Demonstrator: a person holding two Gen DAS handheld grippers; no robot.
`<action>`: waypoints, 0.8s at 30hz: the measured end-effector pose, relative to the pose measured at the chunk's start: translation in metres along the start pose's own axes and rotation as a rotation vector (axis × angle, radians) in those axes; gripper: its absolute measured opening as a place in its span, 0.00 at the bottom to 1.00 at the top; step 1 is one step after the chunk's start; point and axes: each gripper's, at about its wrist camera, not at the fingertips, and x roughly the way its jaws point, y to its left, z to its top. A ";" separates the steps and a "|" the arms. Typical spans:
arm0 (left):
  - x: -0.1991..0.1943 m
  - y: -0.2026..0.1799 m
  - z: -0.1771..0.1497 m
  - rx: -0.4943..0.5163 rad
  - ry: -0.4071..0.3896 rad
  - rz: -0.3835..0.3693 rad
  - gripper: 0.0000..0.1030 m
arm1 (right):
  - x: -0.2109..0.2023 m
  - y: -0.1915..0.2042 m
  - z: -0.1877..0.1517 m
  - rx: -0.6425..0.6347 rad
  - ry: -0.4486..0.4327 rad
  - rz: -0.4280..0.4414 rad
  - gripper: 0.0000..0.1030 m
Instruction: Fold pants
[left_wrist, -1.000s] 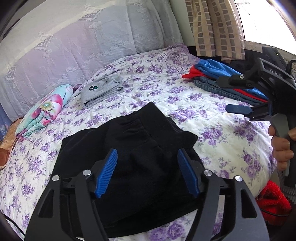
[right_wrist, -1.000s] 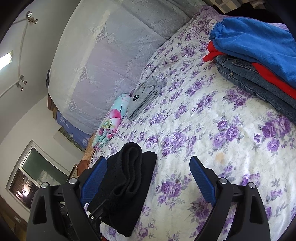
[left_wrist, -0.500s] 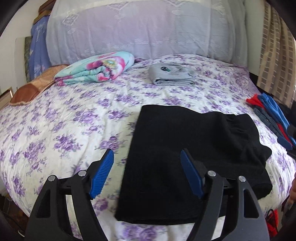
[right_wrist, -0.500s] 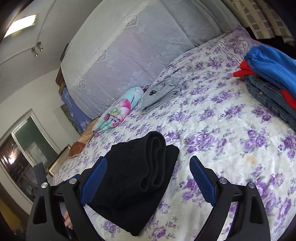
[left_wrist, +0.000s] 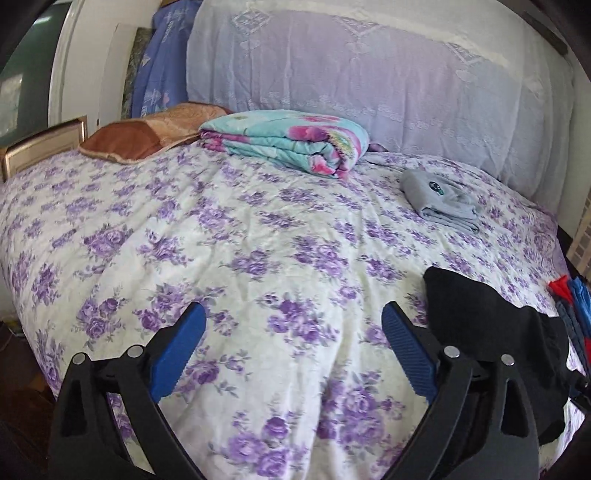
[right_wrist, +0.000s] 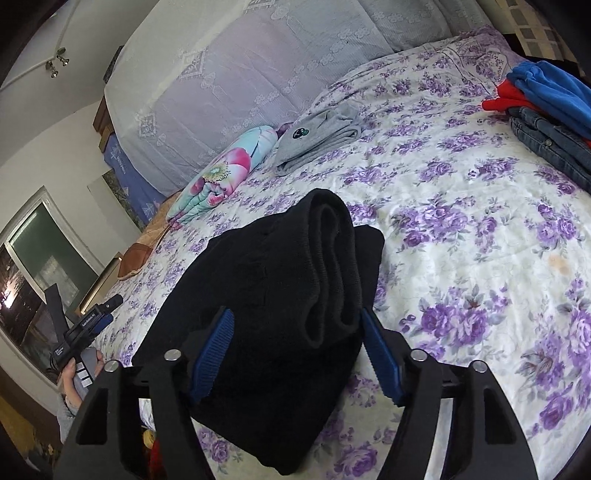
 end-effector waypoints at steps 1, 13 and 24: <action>0.006 0.009 0.000 -0.029 0.020 -0.007 0.91 | 0.003 0.000 0.000 0.008 0.004 -0.006 0.67; 0.045 0.028 -0.016 -0.046 0.068 -0.008 0.95 | -0.002 0.009 0.007 0.020 -0.034 0.014 0.28; 0.046 0.030 -0.016 -0.056 0.075 -0.013 0.95 | -0.006 0.005 0.016 0.023 0.024 -0.017 0.23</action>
